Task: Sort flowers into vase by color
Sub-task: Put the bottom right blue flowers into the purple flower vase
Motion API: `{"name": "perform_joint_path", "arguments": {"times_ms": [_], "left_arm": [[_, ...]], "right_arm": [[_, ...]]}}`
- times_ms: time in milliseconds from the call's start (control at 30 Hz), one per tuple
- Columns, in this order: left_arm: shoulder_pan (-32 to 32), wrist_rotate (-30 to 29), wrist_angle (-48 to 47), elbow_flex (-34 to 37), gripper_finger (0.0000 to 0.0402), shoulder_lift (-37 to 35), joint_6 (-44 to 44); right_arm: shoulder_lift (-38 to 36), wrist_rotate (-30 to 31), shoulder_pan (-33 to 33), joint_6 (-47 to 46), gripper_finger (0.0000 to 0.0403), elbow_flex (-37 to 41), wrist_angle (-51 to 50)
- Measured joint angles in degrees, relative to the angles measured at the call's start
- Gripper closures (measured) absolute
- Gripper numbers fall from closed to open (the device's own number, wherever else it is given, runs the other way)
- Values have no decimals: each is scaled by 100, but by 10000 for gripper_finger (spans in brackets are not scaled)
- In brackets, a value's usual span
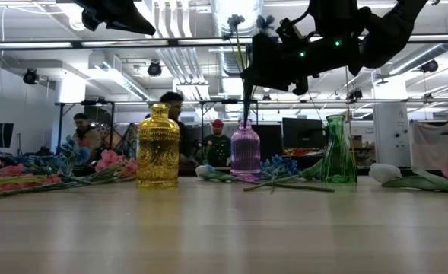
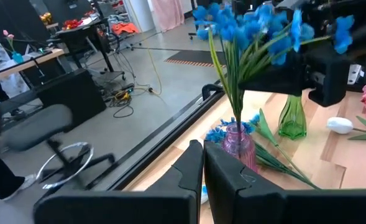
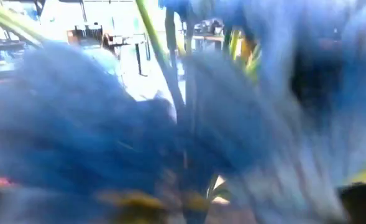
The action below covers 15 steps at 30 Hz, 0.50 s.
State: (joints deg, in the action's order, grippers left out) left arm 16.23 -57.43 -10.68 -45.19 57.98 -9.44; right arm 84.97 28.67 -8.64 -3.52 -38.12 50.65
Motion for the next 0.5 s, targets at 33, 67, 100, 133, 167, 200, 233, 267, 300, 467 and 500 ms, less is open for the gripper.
{"name": "perform_joint_path", "arguments": {"times_ms": [33, 67, 100, 133, 167, 200, 233, 267, 300, 467, 500], "left_arm": [[0, 0, 0, 0, 402, 0, -7], [0, 0, 0, 0, 402, 1, -8], [0, 0, 0, 0, 402, 1, -9], [0, 0, 0, 0, 402, 0, -15], [0, 0, 0, 0, 402, 0, -28], [0, 0, 0, 0, 402, 0, -33], [0, 0, -1, 0, 402, 0, -39], [0, 0, 1, 0, 402, 0, -54], [0, 0, 0, -1, 402, 0, -70], [0, 0, -7, -2, 402, 0, -252], [0, -1, -18, -2, 402, 0, -314]], "right_arm": [[-31, -2, 0, -32, 181, -16, -120], [-70, -2, 0, -70, 172, -30, -227], [-119, -3, 0, -116, 164, -52, -370], [-174, -4, 0, -138, 155, -83, -525], [-228, -4, 0, -156, 146, -112, -673], [-279, -5, 0, -174, 138, -136, -814], [-342, -7, 0, -191, 129, -152, -964], [-405, -7, 0, -196, 121, -168, -1120], [-466, -5, 2, -202, 114, -182, -1263], [-892, -9, 11, -413, 83, -200, -2099], [-982, -9, 11, -454, 79, -200, -2309]]}}
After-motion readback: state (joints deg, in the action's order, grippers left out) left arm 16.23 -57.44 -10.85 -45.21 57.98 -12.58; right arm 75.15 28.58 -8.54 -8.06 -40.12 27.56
